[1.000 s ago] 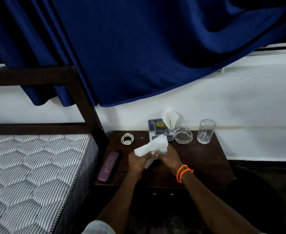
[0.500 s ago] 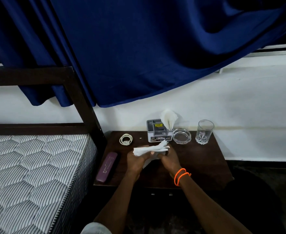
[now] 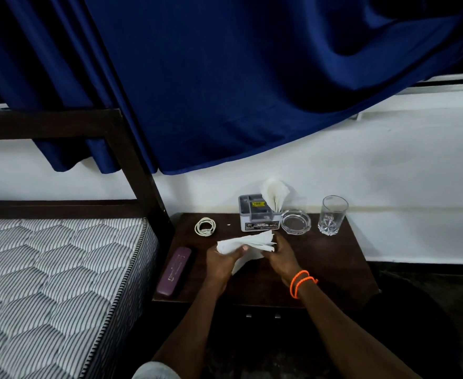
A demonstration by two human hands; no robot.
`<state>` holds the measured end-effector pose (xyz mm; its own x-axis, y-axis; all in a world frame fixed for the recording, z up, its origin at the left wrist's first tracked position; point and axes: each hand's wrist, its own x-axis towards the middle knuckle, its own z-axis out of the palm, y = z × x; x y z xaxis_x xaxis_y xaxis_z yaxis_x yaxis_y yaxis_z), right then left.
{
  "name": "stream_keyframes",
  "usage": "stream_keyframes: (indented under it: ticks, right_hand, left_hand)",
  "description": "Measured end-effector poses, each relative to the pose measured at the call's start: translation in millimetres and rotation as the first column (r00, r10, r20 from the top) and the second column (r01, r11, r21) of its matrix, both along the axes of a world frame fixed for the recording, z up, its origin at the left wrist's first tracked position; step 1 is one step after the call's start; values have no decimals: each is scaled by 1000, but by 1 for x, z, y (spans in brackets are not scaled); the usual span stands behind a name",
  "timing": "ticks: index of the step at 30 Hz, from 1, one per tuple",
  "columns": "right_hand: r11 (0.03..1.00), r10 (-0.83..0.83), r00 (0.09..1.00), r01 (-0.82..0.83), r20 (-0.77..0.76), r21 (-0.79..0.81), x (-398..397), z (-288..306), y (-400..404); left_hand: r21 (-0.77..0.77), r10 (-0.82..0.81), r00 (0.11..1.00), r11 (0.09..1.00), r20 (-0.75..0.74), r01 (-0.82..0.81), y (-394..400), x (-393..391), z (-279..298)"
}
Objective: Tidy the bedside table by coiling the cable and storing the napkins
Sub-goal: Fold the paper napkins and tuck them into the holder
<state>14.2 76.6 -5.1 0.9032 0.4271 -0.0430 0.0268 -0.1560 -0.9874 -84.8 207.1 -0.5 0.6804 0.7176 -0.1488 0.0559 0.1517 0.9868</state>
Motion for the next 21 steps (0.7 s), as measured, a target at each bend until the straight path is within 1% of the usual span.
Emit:
stream_keyframes:
  ticks: [3, 5, 7, 8, 10, 12, 14, 16, 18, 21]
  right_hand:
    - [998, 16, 998, -13, 59, -58, 3, 5, 4]
    - [996, -8, 995, 18, 102, -93, 8, 10, 7]
    - [994, -47, 990, 59, 133, -92, 11, 14, 10]
    - [994, -42, 991, 53, 124, -90, 12, 16, 11]
    - [993, 33, 997, -25, 68, -117, 11, 16, 11]
    - [983, 101, 994, -95, 32, -157, 9, 11, 9]
    - [983, 106, 994, -102, 24, -150, 9, 7, 5]
    - [989, 70, 997, -64, 39, -132, 9, 7, 2]
    - [997, -7, 997, 14, 80, -81, 9, 12, 2]
    - [997, -80, 984, 81, 156, 1, 11, 20, 3]
  left_hand:
    - [37, -28, 999, 999, 20, 28, -3, 2, 0]
    - [55, -14, 1000, 998, 21, 13, -4, 4, 5]
    - [59, -12, 999, 998, 37, 9, -4, 7, 9]
    - [68, -18, 999, 998, 45, 15, -3, 8, 10]
    - [106, -44, 998, 994, 41, 39, -1, 8, 8]
    - [130, -79, 997, 988, -7, 79, 0, 6, 2]
    - [149, -72, 994, 985, -77, 83, -2, 5, -6]
    - [147, -20, 994, 988, -107, 35, -4, 8, -10]
    - [127, -10, 999, 992, -46, 16, -4, 13, -4]
    - [133, -93, 992, 988, 82, 82, -7, 19, 11]
